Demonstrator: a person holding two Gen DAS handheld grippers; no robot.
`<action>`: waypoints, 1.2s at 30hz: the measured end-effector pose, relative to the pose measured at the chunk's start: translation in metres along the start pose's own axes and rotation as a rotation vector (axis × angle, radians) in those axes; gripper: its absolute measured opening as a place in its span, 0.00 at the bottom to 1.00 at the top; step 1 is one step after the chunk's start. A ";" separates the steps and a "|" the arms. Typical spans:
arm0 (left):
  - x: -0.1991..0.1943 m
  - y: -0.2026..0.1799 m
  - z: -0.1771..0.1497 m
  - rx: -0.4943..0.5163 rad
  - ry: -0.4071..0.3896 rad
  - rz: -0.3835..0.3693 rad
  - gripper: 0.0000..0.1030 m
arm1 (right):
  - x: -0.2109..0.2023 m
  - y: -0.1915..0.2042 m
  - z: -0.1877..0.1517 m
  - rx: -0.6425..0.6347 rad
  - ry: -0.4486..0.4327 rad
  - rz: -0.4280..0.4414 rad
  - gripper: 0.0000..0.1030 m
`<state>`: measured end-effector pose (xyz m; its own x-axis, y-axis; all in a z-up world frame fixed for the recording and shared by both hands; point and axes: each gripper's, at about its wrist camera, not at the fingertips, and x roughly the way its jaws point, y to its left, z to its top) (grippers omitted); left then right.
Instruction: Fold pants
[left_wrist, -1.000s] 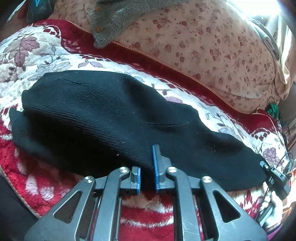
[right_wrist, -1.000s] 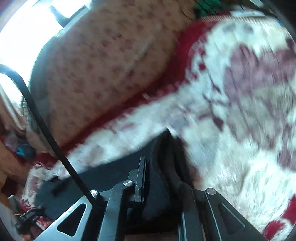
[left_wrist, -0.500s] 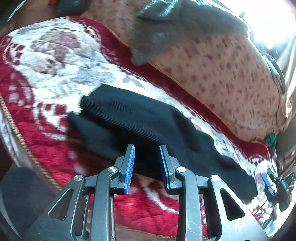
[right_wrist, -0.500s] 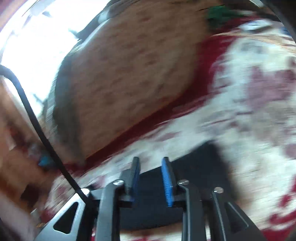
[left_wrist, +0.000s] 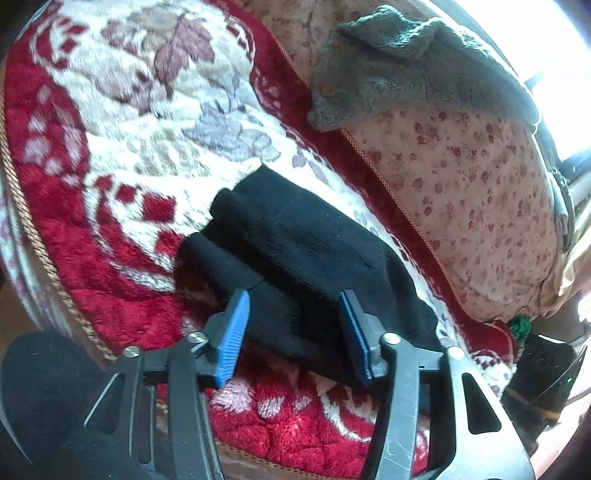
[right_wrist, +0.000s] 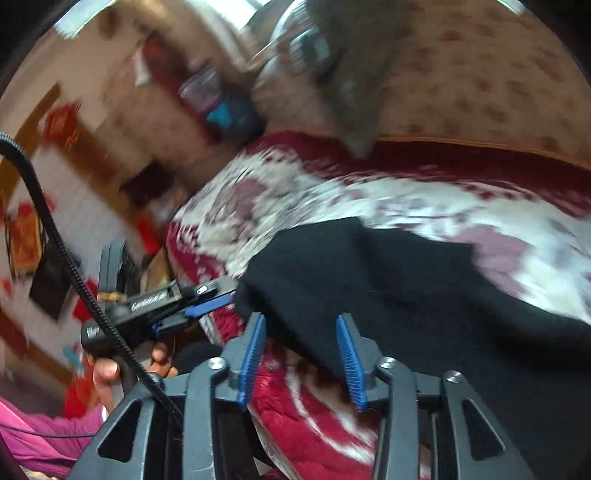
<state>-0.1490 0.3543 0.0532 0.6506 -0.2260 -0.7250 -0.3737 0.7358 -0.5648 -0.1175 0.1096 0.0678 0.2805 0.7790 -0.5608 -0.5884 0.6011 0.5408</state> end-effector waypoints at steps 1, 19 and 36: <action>0.003 0.001 0.001 -0.003 0.007 -0.002 0.49 | 0.010 0.003 0.003 -0.017 0.017 -0.006 0.41; 0.037 0.011 0.038 -0.045 -0.008 -0.045 0.25 | 0.082 0.012 0.001 -0.245 0.076 -0.221 0.34; -0.005 0.018 0.019 0.021 -0.065 0.046 0.15 | 0.052 0.034 -0.003 -0.218 0.060 -0.033 0.11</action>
<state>-0.1469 0.3811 0.0543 0.6751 -0.1504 -0.7223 -0.3902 0.7581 -0.5225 -0.1255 0.1699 0.0551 0.2605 0.7435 -0.6159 -0.7315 0.5683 0.3767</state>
